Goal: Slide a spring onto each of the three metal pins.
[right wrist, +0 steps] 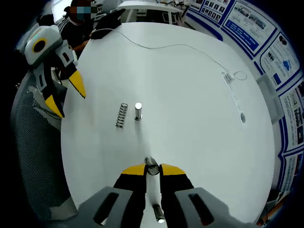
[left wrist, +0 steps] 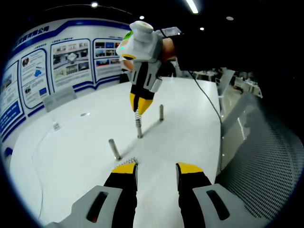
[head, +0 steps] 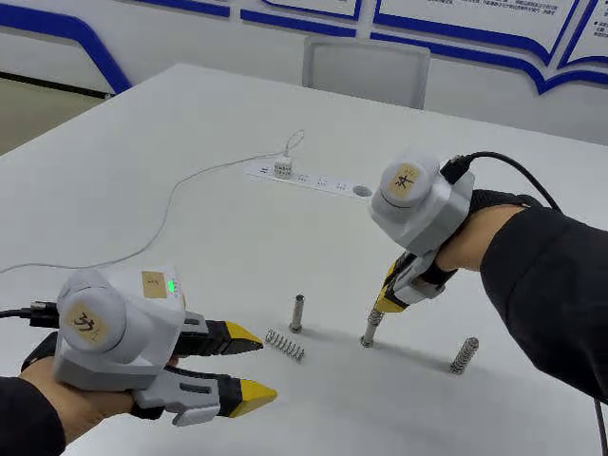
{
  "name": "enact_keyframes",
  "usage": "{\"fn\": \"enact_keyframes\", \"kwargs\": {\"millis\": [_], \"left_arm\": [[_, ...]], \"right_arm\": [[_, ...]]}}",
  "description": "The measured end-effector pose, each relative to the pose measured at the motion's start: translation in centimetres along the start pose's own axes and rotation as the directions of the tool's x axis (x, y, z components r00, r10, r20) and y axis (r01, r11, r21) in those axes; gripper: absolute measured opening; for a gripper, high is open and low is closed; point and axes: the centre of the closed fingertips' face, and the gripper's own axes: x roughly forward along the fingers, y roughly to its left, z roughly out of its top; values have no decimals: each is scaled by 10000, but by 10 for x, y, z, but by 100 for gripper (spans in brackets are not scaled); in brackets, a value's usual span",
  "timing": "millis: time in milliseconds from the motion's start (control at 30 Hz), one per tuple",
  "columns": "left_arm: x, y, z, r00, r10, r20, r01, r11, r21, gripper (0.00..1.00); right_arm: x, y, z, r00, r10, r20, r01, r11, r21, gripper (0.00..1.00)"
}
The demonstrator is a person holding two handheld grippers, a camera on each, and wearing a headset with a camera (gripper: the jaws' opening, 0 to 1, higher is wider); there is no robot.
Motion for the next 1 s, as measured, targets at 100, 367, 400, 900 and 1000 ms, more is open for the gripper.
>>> {"fn": "enact_keyframes", "kwargs": {"millis": [100, 367, 400, 900, 1000], "left_arm": [[0, 0, 0, 10000, 8, 1, -8, 10000, -11, 33], [0, 1, 0, 10000, 26, -7, -26, 10000, -25, 33], [0, 1, 0, 10000, 29, -8, -29, 10000, -24, 33], [0, 1, 0, 10000, 52, -8, -52, 10000, -31, 33], [0, 1, 0, 10000, 55, 10, -55, 10000, -22, 33]], "right_arm": [[6, 0, -2, 9999, 38, -121, -37, 9999, 101, 12], [18, 0, -4, 9998, -19, -201, 24, 9997, 249, 12], [19, 0, -5, 9997, -11, -224, 17, 9996, 278, 12], [31, 1, -14, 9996, -44, -288, 58, 9987, 512, 12], [29, 1, -15, 9995, -157, -256, 166, 9992, 360, 14]]}}
